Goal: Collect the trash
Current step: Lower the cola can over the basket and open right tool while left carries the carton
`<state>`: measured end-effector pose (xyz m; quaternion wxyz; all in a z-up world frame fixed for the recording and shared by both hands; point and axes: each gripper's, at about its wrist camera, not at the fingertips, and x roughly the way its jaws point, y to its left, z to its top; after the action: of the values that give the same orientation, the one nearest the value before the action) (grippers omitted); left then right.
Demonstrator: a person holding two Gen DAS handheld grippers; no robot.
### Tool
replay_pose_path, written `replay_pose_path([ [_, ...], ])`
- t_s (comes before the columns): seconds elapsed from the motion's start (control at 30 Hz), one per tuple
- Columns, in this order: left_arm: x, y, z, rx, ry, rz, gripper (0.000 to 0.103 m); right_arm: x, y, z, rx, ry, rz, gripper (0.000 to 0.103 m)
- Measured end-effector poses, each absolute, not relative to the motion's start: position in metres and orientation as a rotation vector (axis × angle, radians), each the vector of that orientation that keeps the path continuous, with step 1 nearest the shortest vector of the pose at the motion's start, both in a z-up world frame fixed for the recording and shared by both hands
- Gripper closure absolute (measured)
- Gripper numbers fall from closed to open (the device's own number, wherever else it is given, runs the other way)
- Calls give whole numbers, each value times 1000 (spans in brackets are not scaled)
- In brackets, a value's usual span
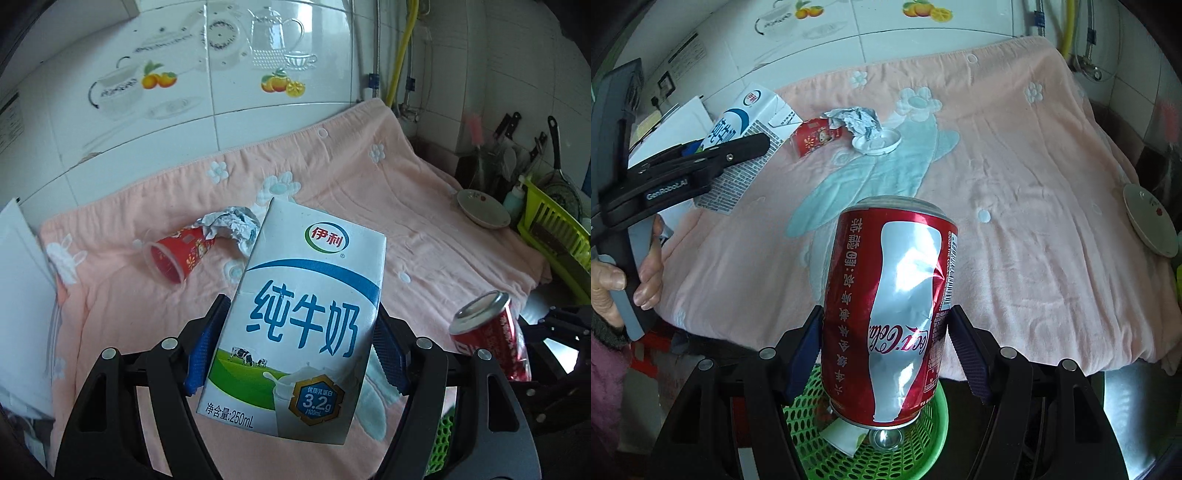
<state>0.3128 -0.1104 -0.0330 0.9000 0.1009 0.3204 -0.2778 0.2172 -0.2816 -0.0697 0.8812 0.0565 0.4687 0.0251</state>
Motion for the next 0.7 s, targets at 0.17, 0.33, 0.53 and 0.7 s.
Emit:
replay_pose_path([
  [0.17,251,-89,-23,178,628,-528,31,183,-265,-65,54,950,77,38],
  [0.33,198,-76,-19,137,613,-500,31,151,-256,-61,31,926,87,38],
  [0.53,144,-60,-16,106,593,-475,31,119,-241,-59,2,905,89,38],
  [0.7,111,-49,-10,88,559,-447,31,104,-228,-56,-19,886,96,38],
])
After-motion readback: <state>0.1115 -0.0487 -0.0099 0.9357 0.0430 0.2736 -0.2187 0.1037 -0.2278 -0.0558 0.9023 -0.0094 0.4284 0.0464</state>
